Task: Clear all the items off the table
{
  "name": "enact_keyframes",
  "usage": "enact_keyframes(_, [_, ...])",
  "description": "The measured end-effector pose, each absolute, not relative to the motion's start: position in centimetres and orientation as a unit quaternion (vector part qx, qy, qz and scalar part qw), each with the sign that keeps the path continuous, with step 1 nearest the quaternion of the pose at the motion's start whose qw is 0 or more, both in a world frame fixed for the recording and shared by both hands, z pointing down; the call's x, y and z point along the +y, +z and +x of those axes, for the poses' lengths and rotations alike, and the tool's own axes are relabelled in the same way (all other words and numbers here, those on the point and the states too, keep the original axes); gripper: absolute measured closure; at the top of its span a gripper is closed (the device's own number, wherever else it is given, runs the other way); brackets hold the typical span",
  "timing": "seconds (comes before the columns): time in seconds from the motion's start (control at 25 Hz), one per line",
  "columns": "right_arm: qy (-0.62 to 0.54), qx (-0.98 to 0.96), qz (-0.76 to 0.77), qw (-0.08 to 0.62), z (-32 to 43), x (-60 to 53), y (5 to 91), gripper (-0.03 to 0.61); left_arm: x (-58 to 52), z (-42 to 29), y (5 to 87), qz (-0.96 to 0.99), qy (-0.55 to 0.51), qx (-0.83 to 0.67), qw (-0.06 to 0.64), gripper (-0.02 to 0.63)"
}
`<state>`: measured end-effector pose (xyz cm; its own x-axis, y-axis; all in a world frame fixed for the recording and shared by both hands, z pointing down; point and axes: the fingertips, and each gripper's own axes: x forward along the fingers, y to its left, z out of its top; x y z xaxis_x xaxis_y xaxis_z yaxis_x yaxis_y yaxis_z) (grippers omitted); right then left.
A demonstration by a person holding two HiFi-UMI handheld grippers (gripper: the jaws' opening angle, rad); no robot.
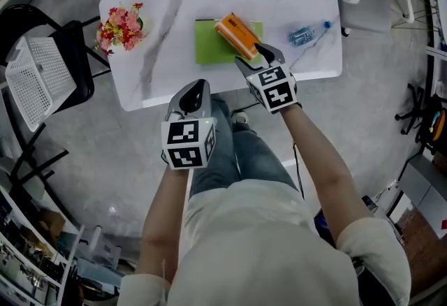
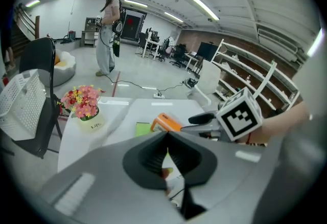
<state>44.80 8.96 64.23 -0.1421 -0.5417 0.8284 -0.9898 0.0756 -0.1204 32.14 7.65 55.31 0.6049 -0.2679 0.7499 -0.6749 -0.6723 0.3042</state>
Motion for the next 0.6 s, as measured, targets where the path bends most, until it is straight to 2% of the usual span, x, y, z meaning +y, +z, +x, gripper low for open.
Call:
enact_keyframes(0.24, [0.371,-0.649,0.561,0.356,45.3,8.3,68.1,0.244,7.0,31.9,56.2,0.841,0.357,-0.273,0.301,0.604])
enact_keyframes(0.6, [0.375,-0.636,0.543,0.400,46.7,7.1,72.4,0.218,6.6,32.1,58.0,0.836,0.372,-0.257,0.310,0.604])
